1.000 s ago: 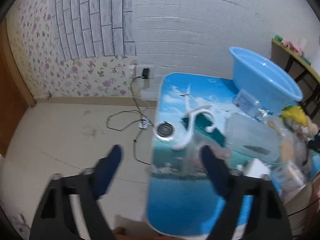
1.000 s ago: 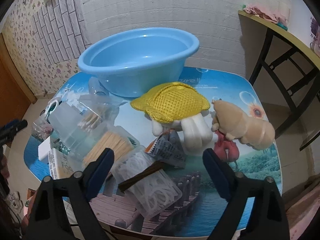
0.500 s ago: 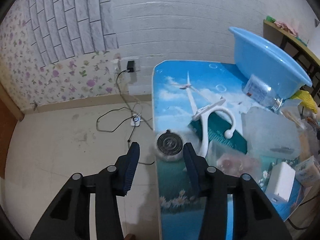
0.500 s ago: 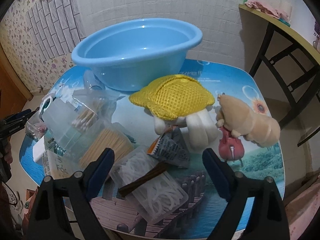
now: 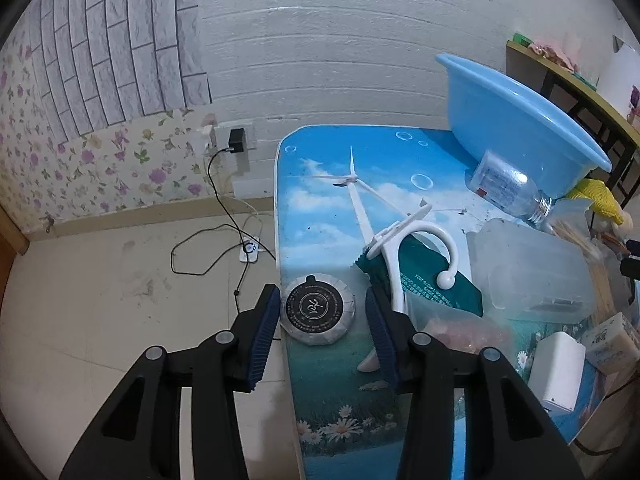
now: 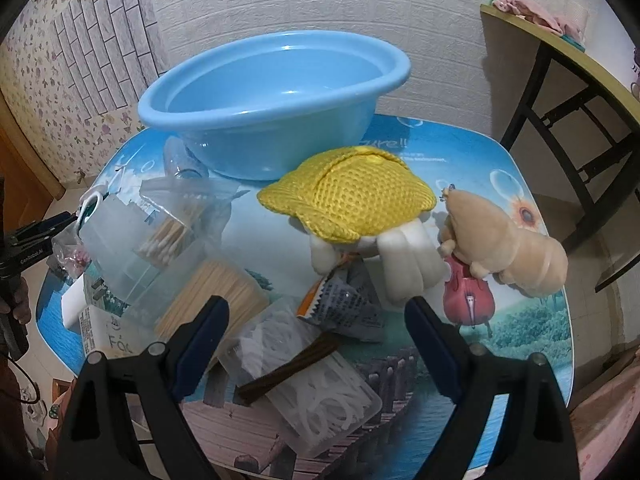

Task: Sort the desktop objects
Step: 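Grasp the round black-and-silver tin with the left gripper while the right approaches the hair-tie box, then lift the tin with the left gripper while the right grasps the clear hair-tie box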

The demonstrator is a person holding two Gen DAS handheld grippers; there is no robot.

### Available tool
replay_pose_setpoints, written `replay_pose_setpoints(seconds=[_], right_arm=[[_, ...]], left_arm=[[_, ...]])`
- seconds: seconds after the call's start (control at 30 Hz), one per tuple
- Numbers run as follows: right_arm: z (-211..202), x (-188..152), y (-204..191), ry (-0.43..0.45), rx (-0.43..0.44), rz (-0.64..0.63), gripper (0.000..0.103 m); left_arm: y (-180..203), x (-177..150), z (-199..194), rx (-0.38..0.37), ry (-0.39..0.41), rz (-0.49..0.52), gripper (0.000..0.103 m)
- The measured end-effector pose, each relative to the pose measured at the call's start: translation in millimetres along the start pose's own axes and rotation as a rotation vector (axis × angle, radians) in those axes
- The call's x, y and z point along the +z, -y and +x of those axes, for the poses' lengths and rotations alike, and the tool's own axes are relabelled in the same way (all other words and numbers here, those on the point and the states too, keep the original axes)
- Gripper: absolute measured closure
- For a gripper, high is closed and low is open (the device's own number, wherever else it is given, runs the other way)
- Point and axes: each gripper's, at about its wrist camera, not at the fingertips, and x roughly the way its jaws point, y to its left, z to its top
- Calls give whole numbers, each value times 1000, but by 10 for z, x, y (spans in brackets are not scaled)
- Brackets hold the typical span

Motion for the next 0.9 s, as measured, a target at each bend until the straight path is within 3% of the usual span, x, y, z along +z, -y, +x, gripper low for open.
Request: replay_pose_setpoints(seconds=[0.2,0.53,0.67,0.9], right_arm=[[-15,-8,8,4,6,6,12],[-33,-43,93,-1,37,47,12],[-29,-58,111,-10,36,61,12],[-71,-149,101,-20,45,12,12]], left_arm=[[-9,-40,-57,6,1,3,67],[-25,-49,-4,6,28,-34,62],[-67,-67,-33,-8,22,-69,67],[-41,-123,-290,3,71,-97,67]])
